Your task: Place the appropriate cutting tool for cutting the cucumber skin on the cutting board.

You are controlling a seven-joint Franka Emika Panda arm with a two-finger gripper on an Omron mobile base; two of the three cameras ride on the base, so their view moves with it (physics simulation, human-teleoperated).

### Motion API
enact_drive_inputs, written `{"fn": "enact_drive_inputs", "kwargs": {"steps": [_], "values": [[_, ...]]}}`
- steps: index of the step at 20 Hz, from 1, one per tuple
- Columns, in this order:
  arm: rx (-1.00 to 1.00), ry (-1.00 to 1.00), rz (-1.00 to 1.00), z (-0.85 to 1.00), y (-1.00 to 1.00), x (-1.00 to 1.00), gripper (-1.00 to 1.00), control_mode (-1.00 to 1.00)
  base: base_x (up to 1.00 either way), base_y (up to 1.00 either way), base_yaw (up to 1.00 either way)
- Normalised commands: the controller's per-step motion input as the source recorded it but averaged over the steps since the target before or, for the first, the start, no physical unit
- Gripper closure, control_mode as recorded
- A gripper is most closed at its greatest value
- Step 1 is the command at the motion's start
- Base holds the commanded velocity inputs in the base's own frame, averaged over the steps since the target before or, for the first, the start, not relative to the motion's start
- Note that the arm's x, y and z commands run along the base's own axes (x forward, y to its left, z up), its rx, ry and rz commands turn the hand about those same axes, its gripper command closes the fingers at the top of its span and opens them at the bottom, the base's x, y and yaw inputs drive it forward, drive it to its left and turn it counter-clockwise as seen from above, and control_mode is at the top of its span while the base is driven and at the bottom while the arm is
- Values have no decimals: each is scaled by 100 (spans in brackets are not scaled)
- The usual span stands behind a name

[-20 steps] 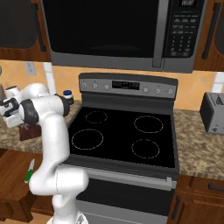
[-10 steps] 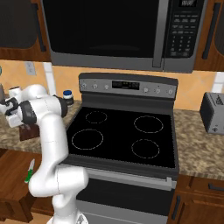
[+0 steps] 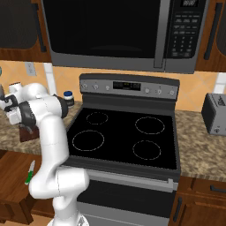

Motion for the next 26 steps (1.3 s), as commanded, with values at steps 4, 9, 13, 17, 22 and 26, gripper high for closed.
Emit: {"fn": "enact_drive_inputs", "kwargs": {"steps": [4,9,13,17,22,26], "values": [[0,0,0,55,-22,-19,-100,-100,0,0,0],[0,-2,0,45,-18,-58,-100,-100,0,0,0],[0,-9,-1,4,-39,-100,-100,-100,0,0,0],[5,-19,-7,0,-83,-100,-100,-100,0,0,0],[11,-15,-17,19,-100,-100,-100,-100,0,0,0],[13,0,-19,62,-100,-97,-100,-100,0,0,0]]}}
